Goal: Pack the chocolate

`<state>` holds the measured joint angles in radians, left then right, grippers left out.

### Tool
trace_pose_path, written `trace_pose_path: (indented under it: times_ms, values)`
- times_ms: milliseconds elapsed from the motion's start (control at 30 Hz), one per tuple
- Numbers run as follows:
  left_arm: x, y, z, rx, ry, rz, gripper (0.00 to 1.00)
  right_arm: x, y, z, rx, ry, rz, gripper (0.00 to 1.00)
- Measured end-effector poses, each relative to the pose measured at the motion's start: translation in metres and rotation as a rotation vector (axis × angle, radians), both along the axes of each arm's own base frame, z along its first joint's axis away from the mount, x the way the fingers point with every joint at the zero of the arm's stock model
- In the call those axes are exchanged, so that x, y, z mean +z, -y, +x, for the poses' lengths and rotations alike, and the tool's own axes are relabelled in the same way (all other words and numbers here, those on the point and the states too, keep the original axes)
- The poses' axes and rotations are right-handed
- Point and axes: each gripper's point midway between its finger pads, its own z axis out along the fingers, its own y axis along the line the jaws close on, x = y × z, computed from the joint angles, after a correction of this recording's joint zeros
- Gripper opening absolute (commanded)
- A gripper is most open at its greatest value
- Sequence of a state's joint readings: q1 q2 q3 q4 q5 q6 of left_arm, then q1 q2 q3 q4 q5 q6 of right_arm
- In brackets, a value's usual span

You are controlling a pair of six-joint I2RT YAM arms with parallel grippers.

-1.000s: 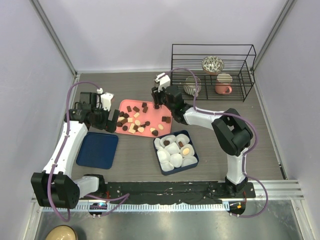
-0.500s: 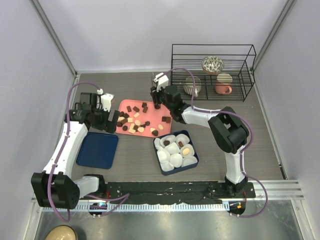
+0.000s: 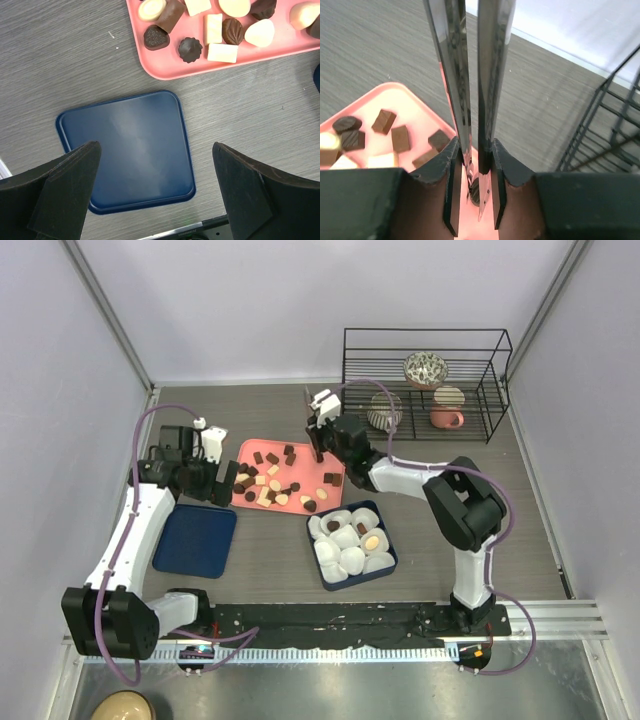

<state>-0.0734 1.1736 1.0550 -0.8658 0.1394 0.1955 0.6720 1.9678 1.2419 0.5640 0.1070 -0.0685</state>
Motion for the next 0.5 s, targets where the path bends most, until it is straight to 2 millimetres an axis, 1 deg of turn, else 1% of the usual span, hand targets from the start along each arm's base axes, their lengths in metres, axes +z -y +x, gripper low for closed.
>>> trace_pose_path:
  times_ms: [67, 100, 133, 200, 300, 433, 500]
  values:
    - [0.001, 0.0, 0.0, 0.0, 0.002, 0.0, 0.99, 0.003, 0.008, -0.01, 0.0, -0.006, -0.007, 0.18]
    - [0.001, 0.0, -0.001, 0.0, 0.003, 0.0, 0.99, 0.007, 0.015, -0.02, 0.001, -0.012, -0.011, 0.18]
    - [0.001, 0.0, -0.001, 0.0, 0.003, 0.0, 0.99, 0.009, 0.017, -0.022, 0.001, -0.011, -0.01, 0.18]
    - [0.002, 0.0, -0.001, 0.0, 0.006, 0.0, 0.99, 0.026, 0.026, -0.038, 0.002, 0.004, 0.001, 0.17]
    - [0.003, 0.0, -0.002, 0.0, 0.008, 0.0, 0.99, 0.058, 0.04, -0.073, 0.02, 0.033, 0.023, 0.15]
    - [0.003, 0.0, -0.002, 0.0, 0.009, 0.0, 0.99, 0.111, 0.049, -0.135, 0.085, 0.095, 0.087, 0.15]
    - [0.004, 0.0, -0.002, 0.0, 0.011, 0.0, 0.99, 0.129, 0.052, -0.164, 0.119, 0.109, 0.118, 0.15]
